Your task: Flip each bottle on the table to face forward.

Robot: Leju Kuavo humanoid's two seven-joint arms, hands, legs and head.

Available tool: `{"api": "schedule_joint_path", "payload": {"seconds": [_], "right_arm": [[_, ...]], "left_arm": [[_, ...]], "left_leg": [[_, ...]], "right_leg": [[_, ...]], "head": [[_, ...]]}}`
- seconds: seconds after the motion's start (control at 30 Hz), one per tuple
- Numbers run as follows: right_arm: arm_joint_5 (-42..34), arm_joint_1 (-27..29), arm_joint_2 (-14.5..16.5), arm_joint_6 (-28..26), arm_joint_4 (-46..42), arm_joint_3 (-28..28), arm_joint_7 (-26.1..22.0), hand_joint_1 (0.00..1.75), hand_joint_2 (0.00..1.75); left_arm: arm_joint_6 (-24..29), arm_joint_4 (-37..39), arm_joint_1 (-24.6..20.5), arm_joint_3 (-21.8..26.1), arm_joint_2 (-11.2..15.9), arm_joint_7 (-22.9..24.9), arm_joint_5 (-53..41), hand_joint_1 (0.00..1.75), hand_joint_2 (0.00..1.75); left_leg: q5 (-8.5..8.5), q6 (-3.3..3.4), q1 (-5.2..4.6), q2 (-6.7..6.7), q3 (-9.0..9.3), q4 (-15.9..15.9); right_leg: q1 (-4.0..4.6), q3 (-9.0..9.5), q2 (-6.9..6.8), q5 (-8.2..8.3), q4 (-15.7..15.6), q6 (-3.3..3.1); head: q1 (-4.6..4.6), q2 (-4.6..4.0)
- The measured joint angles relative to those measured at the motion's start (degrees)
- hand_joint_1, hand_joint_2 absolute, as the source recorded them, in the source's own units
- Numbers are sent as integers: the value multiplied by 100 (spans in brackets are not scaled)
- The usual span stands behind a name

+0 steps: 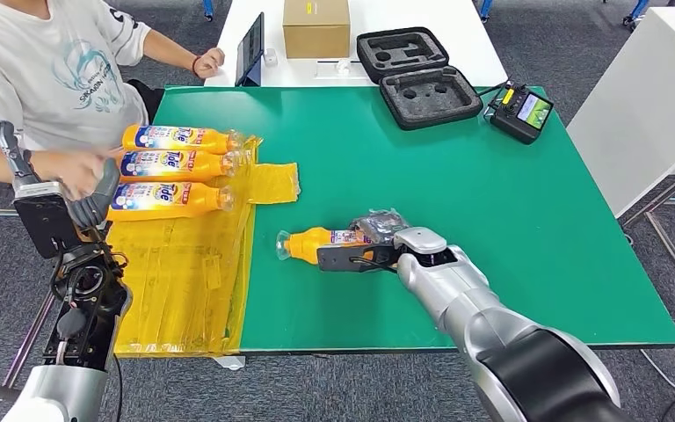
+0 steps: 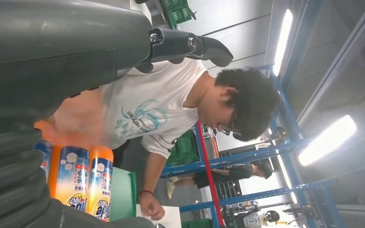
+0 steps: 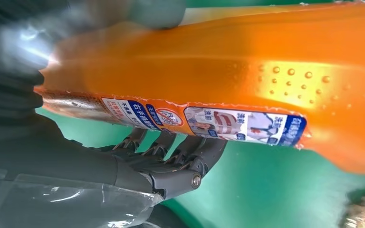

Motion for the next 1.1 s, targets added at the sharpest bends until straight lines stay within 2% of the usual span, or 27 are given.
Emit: {"api": "schedule_joint_path", "payload": {"seconds": [0.2,0.27,0.37,0.5,0.7,0.8,0.87,0.93,1.0,1.1], "right_arm": [[-1931,254,36,-292,-206,-739,-2018,175,175],[-2817,385,87,-257,-556,-1026,-2386,175,175],[-4061,637,148,-225,-1312,-1199,-2509,175,175],[-4932,1096,175,-554,-2403,-1181,-2534,175,175],[-5260,1680,138,-1505,-3753,-871,-2539,175,175],[-5357,1873,108,-1771,-4174,-707,-2539,175,175],[-5420,1974,86,-1846,-4354,-620,-2539,175,175],[-5501,2048,65,-1859,-4438,-561,-2538,175,175],[-5605,2114,51,-1799,-4454,-519,-2538,175,175],[-5724,2237,40,-1682,-4451,-443,-2537,175,175]], "left_arm": [[-131,-152,186,86,19,0,99,0,175],[-181,-268,300,159,18,0,125,0,175],[-208,-445,451,287,15,0,127,0,175],[-281,-671,600,434,1,0,137,0,175],[-458,-903,708,658,-55,0,261,0,175],[-701,-956,723,813,-103,0,439,0,175],[-1071,-946,723,928,-142,12,672,0,175],[-1753,-854,719,975,-176,148,1080,0,175],[-2713,-691,736,885,-197,550,1674,0,175],[-3984,-474,825,470,-218,1299,2423,0,175]], "left_leg": [[0,0,0,3,-5,0],[-1,-1,2,2,-7,0],[-1,-2,3,2,-10,-1],[-2,-2,3,1,-14,-2],[-3,-1,2,1,-16,-2],[-3,-1,2,1,-16,-2],[-3,-1,2,1,-16,-2],[-3,0,2,1,-15,-2],[-3,0,1,1,-16,-2],[-3,0,0,0,-19,-2]], "right_leg": [[1,-3,4,2,1,1],[3,-5,3,0,1,0],[4,-10,3,-2,1,-2],[4,-12,2,-3,1,-2],[1,-14,2,-3,0,-2],[1,-14,2,-3,-1,-1],[1,-16,2,-3,-1,-1],[1,-17,1,-3,-2,-1],[1,-18,1,-3,-2,-1],[0,-18,1,-2,-1,-1]], "head": [[-1,0],[-1,0],[-2,0],[-1,0],[0,0],[-1,0],[0,0],[-2,0],[-2,0],[-1,0]]}}
